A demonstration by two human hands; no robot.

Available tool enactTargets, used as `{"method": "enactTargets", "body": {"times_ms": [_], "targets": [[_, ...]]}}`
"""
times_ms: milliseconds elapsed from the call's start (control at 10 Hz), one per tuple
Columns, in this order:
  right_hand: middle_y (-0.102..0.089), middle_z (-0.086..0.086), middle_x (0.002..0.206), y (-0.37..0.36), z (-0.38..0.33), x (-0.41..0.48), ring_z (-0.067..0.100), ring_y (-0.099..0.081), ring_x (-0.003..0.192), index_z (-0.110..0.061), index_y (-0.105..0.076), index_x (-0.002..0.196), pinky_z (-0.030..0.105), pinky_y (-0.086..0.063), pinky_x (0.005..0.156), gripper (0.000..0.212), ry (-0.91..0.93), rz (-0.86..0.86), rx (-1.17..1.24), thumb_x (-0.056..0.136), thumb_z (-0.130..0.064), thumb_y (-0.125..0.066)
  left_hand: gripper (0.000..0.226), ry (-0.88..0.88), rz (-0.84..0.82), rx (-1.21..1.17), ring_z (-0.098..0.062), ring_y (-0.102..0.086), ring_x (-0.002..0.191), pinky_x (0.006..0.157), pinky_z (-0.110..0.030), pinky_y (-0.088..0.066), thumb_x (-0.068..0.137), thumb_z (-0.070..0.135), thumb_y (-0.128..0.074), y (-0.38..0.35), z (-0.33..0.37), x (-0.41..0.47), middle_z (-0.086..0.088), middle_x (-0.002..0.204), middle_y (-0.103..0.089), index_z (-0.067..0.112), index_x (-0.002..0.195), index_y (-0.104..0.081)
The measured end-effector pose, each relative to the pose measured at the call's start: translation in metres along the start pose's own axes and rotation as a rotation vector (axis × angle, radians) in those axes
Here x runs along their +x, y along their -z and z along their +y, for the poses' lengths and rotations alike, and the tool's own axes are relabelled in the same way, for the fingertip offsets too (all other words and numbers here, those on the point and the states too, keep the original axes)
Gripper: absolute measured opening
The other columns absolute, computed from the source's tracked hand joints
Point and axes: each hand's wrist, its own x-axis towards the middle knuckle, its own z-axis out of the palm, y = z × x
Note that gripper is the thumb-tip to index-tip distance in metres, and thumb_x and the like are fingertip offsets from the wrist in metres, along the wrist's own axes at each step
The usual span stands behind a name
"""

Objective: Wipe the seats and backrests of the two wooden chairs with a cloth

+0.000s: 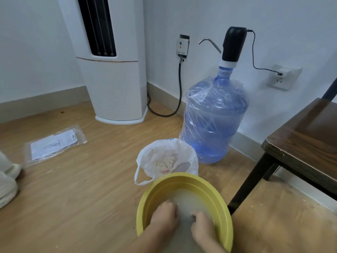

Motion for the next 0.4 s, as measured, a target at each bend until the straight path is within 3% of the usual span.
{"method": "enactTargets", "body": {"times_ms": [100,200,300,400], "targets": [[-0.073,-0.005,0.121,-0.002,-0.004,-0.003,0.018,-0.065,0.122,-0.031,-0.070,0.125,0.023,-0.047,0.097,0.041,0.019,-0.020,0.061,0.092,-0.008,-0.059,0.011,0.083,0.029,-0.181,-0.027,-0.066,0.090,0.076,-0.037,-0.054,0.074,0.012,-0.049,0.003,0.000,-0.004,-0.005,0.093,-0.071,0.019,0.072,-0.058],[-0.071,-0.001,0.111,-0.003,-0.006,-0.007,0.021,-0.065,0.121,-0.021,-0.070,0.125,0.023,-0.048,0.101,0.045,0.113,-0.065,0.082,0.089,0.002,-0.057,0.023,0.080,0.082,-0.274,-0.021,-0.066,0.089,0.083,-0.038,-0.060,0.073,0.007,-0.051,0.003,-0.001,-0.001,0.000,0.092,-0.072,0.017,0.082,-0.070],[-0.060,0.000,0.140,0.016,-0.010,-0.014,0.022,-0.054,0.133,-0.024,-0.055,0.144,0.029,-0.043,0.110,0.054,0.129,-0.114,0.011,0.092,-0.007,-0.057,0.031,0.013,-0.013,-0.172,-0.021,-0.066,0.100,0.086,-0.037,-0.059,0.080,0.005,-0.062,0.016,0.006,-0.001,-0.002,0.111,-0.069,0.020,0.105,-0.072],[-0.054,-0.002,0.138,0.051,-0.013,-0.024,0.020,-0.055,0.128,-0.026,-0.063,0.128,0.034,-0.048,0.103,0.031,0.142,-0.020,-0.064,0.097,-0.022,-0.062,0.038,-0.126,-0.024,0.079,-0.022,-0.062,0.103,0.076,-0.034,-0.054,0.086,0.017,-0.068,0.038,0.012,-0.009,0.000,0.120,-0.058,0.027,0.122,-0.063]]}}
